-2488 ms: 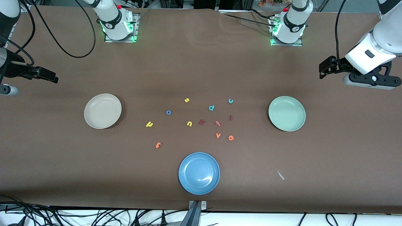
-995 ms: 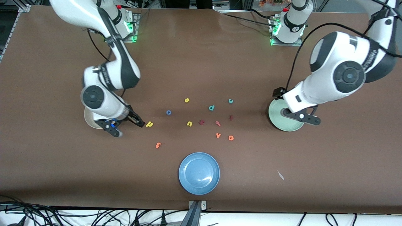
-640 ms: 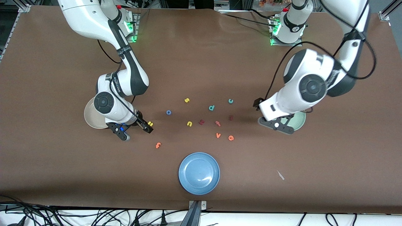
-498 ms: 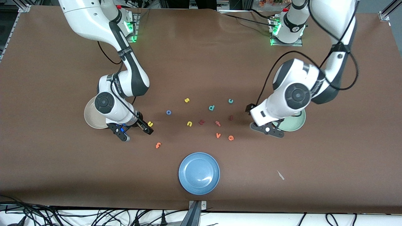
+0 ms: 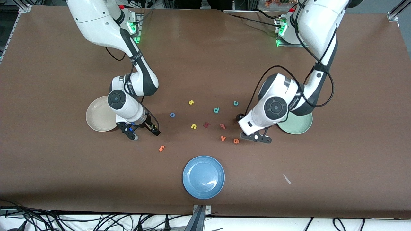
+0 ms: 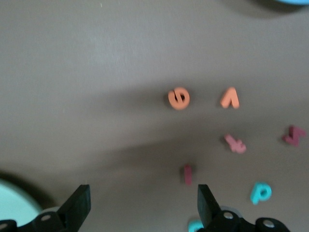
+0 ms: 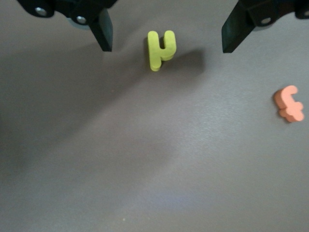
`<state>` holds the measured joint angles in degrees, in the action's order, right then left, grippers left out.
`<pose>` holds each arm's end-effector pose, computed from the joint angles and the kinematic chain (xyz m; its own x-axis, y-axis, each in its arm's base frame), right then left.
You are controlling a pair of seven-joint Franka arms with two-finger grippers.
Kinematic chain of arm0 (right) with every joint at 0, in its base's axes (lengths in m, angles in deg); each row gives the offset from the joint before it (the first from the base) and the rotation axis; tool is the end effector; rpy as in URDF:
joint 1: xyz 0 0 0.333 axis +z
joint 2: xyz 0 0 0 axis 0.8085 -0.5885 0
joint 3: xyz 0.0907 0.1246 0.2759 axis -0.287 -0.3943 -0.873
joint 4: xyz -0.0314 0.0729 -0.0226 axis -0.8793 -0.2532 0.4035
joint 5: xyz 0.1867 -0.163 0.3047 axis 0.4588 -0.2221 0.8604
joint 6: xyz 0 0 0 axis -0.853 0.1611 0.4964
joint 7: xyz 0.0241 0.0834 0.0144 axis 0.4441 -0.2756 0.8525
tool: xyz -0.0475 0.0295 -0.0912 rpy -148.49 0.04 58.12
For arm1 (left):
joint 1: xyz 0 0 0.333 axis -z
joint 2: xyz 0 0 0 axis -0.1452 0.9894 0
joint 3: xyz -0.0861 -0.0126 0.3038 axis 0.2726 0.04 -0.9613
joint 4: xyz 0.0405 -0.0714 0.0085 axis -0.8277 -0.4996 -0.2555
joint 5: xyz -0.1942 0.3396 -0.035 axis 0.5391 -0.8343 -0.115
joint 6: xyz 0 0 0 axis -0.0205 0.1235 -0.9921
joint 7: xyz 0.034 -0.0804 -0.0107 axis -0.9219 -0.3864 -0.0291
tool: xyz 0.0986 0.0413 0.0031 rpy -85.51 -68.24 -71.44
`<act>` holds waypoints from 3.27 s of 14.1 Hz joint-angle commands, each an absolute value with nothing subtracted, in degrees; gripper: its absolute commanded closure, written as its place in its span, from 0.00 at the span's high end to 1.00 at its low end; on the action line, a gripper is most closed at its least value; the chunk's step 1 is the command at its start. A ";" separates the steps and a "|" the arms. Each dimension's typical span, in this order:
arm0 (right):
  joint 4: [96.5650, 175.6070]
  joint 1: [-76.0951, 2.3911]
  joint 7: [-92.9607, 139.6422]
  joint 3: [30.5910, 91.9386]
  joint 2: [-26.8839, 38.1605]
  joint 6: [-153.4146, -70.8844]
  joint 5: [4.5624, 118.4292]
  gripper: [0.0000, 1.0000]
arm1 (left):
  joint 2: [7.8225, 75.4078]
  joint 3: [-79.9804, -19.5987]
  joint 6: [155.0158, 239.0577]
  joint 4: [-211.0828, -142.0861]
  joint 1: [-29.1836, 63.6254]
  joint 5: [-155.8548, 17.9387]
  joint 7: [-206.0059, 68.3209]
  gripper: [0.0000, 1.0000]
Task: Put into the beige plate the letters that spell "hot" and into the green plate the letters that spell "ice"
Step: 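Reach the right gripper to the yellow letter while the left gripper reaches the orange letter, then grasp the yellow letter with the right gripper while the left gripper grasps the orange letter, then drop the yellow letter on the cream plate while the left gripper drops the orange letter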
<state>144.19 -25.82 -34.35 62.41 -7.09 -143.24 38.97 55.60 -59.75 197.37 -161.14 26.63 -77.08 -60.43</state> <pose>0.5990 0.2369 0.1818 0.7497 -0.6611 -0.0309 -0.6605 -0.7445 -0.0978 0.6387 -0.3010 0.2672 0.9765 -0.1710 -0.1309 -0.1625 -0.9840 0.0734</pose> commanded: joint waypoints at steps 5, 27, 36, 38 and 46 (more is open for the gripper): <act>145.17 -26.09 -33.99 62.32 -6.84 -144.19 40.29 0.70 | 62.83 -60.56 201.34 -151.24 26.80 -76.19 -56.40 0.94; 145.15 -26.09 -8.37 72.23 1.31 -123.89 41.52 0.02 | 73.30 -63.28 204.50 -145.08 32.16 -76.81 -52.35 0.44; 161.96 -26.18 12.87 80.34 8.10 -135.13 42.84 0.98 | 71.64 -63.63 204.06 -145.16 32.52 -81.20 -52.79 0.05; 159.51 -25.39 8.50 79.64 8.10 -133.82 44.33 1.00 | 68.66 -63.46 199.79 -145.95 30.95 -81.20 -54.80 0.05; 136.41 -22.31 -18.66 74.20 -5.24 -127.57 44.51 1.00 | 50.82 -63.28 187.98 -164.20 22.69 -81.03 -72.38 0.06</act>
<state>144.39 -22.49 -12.82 75.65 1.72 -128.88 43.29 57.96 -63.70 187.20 -153.80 24.86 -79.92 -68.19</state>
